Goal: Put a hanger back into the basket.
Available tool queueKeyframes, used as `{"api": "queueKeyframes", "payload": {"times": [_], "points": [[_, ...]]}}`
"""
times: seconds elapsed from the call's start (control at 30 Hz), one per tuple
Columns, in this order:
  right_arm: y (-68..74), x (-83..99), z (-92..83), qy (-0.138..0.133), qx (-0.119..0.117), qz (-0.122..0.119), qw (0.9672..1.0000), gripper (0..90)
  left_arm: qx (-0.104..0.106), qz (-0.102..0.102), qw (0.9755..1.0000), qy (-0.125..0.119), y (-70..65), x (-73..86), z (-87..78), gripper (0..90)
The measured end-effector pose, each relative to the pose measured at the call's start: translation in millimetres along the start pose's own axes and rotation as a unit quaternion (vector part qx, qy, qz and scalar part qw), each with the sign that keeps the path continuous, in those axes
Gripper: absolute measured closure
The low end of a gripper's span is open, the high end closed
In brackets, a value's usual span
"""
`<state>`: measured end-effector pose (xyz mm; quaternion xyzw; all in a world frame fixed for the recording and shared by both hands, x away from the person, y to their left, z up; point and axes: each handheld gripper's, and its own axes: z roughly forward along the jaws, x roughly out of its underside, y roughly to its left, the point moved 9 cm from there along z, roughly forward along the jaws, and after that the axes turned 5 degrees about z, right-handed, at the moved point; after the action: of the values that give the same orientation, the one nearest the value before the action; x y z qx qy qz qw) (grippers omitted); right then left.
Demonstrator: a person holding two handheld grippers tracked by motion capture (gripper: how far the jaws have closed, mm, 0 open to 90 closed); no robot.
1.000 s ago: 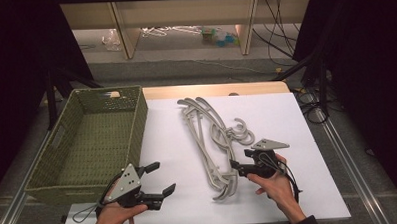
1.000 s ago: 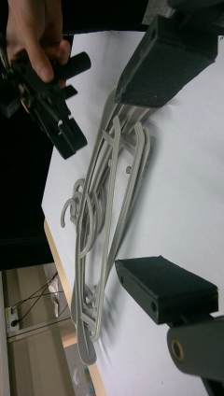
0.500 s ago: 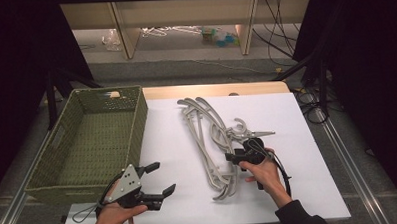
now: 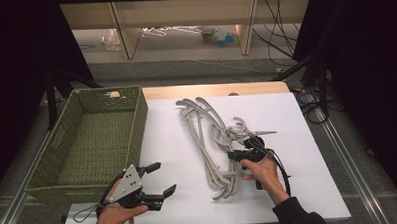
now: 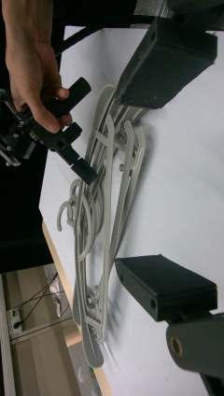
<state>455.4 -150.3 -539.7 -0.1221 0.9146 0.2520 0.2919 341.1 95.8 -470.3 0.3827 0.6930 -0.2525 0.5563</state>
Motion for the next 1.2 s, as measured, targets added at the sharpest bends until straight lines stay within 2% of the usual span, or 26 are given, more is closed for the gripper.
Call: {"api": "queueKeyframes", "payload": {"times": [0.07, 0.13, 0.17, 0.2, 0.23, 0.3, 0.33, 0.4, 0.43, 0.47, 0.5, 0.57, 0.6, 0.67, 0.73, 0.77, 0.83, 0.87, 0.9, 0.93, 1.0, 1.03, 1.1, 1.13, 1.17, 1.2], "points": [[0.5, -0.3, -2.2, -0.001, 0.0, 0.006, 1.0, 75.9, 0.001, 0.001, 1.0, -0.004, 0.4, -1.1, 0.4, 17.5], [2.0, -4.5, -6.5, -0.021, -0.003, 0.028, 0.9994, 78.3, 0.001, -0.005, 1.0, -0.002, -0.1, -0.3, 0.6, 17.5], [2.0, -4.5, -6.5, -0.021, -0.003, 0.028, 0.9994, 78.3, 0.001, -0.002, 1.0, -0.001, -0.3, 0.1, 0.5, 17.5], [3.4, -5.8, -7.5, -0.025, -0.018, 0.027, 0.9992, 78.6, 0.001, -0.002, 1.0, -0.001, -0.5, 0.1, 0.2, 17.5], [4.1, -7.7, -7.1, -0.034, -0.017, 0.023, 0.999, 78.8, 0.001, 0.003, 1.0, -0.003, 0.3, -0.7, 0.2, 17.5], [5.5, -7.3, -8.4, -0.029, -0.008, 0.016, 0.9994, 79.1, 0.002, -0.004, 1.0, -0.003, 0.4, -0.7, 0.7, 17.6], [6.7, -9.3, -7.2, -0.041, -0.011, 0.011, 0.999, 79.4, 0.001, -0.004, 1.0, -0.001, 0.3, 0.0, 0.6, 17.6], [13.0, -10.5, -9.6, -0.044, -0.026, 0.024, 0.9984, 80.8, 0.001, 0.003, 1.0, -0.001, 0.5, -0.1, -0.3, 17.6], [18.8, -14.3, -12.2, -0.056, -0.032, 0.014, 0.9978, 81.7, -0.001, -0.007, 1.0, -0.005, 0.9, -1.6, -0.3, 17.6], [18.8, -14.3, -12.2, -0.056, -0.032, 0.014, 0.9978, 81.7, -0.001, -0.007, 1.0, -0.005, 0.9, -1.6, -0.3, 17.6], [23.4, -16.5, -15.4, -0.062, -0.036, 0.002, 0.9975, 82.0, 0.001, -0.008, 0.9999, -0.008, 1.0, -1.8, 0.5, 17.6], [25.1, -18.5, -15.5, -0.07, -0.042, 0.001, 0.9967, 82.0, -0.001, 0.002, 1.0, -0.002, 1.3, -0.3, -0.5, 17.6], [29.2, -18.6, -17.6, -0.068, -0.057, 0.008, 0.996, 82.0, 0.002, -0.002, 1.0, -0.006, 0.7, -0.9, 0.0, 17.5], [32.9, -19.6, -20.1, -0.069, -0.059, -0.008, 0.9958, 82.0, -0.001, -0.007, 1.0, -0.006, 1.4, -1.9, 0.0, 17.5], [38.9, -21.0, -25.1, -0.068, -0.059, -0.034, 0.9953, 82.0, 0.001, -0.004, 1.0, -0.008, 1.1, -1.4, 0.5, 17.5], [40.0, -20.9, -27.0, -0.066, -0.059, -0.05, 0.9948, 82.0, -0.002, -0.003, 1.0, -0.001, 1.3, -0.5, -1.0, 17.4], [42.5, -19.0, -30.8, -0.062, -0.063, -0.08, 0.9929, 82.0, -0.006, -0.002, 1.0, -0.005, 3.9, -2.4, -0.8, 17.5], [42.5, -19.0, -30.8, -0.062, -0.063, -0.08, 0.9929, 82.0, -0.006, -0.002, 1.0, -0.005, 3.9, -2.4, -0.8, 17.6], [43.7, -18.2, -33.1, -0.062, -0.067, -0.089, 0.9919, 82.0, -0.006, 0.0, 1.0, -0.004, 4.2, -2.1, -1.0, 17.6], [45.2, -17.0, -38.4, -0.06, -0.07, -0.11, 0.9896, 82.1, -0.008, -0.007, 0.9999, -0.004, 3.6, -1.4, -1.3, 17.7], [46.2, -16.6, -41.1, -0.06, -0.068, -0.119, 0.9887, 82.1, -0.009, -0.001, 0.9999, -0.004, 5.0, -2.7, -2.2, 17.7], [47.8, -16.3, -46.8, -0.06, -0.065, -0.141, 0.986, 82.1, -0.01, 0.003, 0.9999, -0.008, 6.5, -4.5, -1.7, 17.6], [49.9, -15.7, -49.2, -0.061, -0.07, -0.147, 0.9848, 82.2, -0.01, -0.001, 0.9999, -0.013, 7.2, -6.1, -0.3, 17.6], [52.7, -14.0, -55.0, -0.058, -0.077, -0.161, 0.9822, 82.3, -0.021, -0.003, 0.9998, -0.004, 8.7, -5.7, 0.8, 17.8], [53.6, -13.6, -57.8, -0.06, -0.072, -0.168, 0.9813, 82.3, -0.027, -0.006, 0.9996, -0.002, 10.6, -6.7, 2.4, 17.7], [56.0, -12.1, -60.1, -0.061, -0.077, -0.176, 0.9795, 82.3, -0.03, -0.021, 0.9993, -0.002, 12.3, -8.2, 5.8, 17.7]]}}
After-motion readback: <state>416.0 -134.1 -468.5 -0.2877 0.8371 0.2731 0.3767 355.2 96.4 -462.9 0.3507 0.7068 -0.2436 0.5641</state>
